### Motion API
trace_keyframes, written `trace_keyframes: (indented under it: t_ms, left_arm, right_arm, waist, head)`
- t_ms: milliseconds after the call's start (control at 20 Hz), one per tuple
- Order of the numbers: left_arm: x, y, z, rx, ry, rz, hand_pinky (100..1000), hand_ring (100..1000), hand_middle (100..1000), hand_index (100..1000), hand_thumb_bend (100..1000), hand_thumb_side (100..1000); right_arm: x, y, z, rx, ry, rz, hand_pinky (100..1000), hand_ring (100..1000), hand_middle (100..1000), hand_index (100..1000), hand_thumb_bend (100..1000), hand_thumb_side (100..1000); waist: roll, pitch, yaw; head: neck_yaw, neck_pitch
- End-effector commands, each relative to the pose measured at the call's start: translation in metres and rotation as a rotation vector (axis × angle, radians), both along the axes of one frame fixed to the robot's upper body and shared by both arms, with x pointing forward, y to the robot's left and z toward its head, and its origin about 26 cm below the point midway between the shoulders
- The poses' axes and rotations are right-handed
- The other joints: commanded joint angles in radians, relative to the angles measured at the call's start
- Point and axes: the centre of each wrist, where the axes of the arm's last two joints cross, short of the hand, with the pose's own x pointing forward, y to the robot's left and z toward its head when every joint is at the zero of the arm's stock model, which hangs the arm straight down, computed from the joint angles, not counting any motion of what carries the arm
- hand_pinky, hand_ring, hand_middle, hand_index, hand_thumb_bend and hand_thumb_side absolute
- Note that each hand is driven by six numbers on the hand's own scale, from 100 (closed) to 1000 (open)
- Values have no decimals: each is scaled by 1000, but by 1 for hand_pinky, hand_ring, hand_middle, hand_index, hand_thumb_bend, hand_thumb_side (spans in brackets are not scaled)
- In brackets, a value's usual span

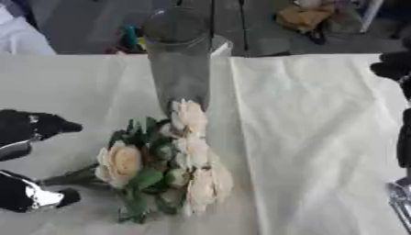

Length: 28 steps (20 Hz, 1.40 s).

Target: Arrange flowers into the vase.

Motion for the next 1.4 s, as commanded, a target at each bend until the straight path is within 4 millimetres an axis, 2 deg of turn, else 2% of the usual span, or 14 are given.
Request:
trace_keyframes:
  t_ms: [50, 450, 650, 800, 1400]
  left_arm:
    - [0, 0, 1, 10, -43, 3, 741, 815, 827, 1000, 494, 705]
    - [14, 1, -17, -49, -51, 16, 711, 791, 804, 963, 564, 725]
    - [21, 3, -24, -52, -47, 34, 709, 789, 800, 957, 570, 721]
    - [27, 5, -30, -62, -54, 48, 679, 762, 758, 912, 569, 707]
    - [38, 8, -50, -73, -89, 42, 655, 746, 761, 906, 545, 694]
  right_arm:
    - [-3, 0, 6, 0, -22, 7, 698, 645, 631, 831, 100, 1000]
    - [-3, 1, 6, 5, -18, 9, 700, 646, 630, 831, 100, 1000]
    - [-3, 1, 6, 6, -18, 12, 701, 646, 630, 832, 100, 1000]
    - [-3, 2, 6, 7, -17, 15, 702, 646, 629, 832, 100, 1000]
    - [-2, 3, 7, 10, -18, 21, 703, 647, 628, 833, 100, 1000]
  waist:
    - [12, -29, -1]
    - [9, -23, -6]
    - [9, -20, -8]
    - [8, -17, -8]
    - [2, -11, -5]
  head:
    - [6, -13]
    - [11, -15]
    - [11, -16]
    - [11, -17]
    - [9, -26]
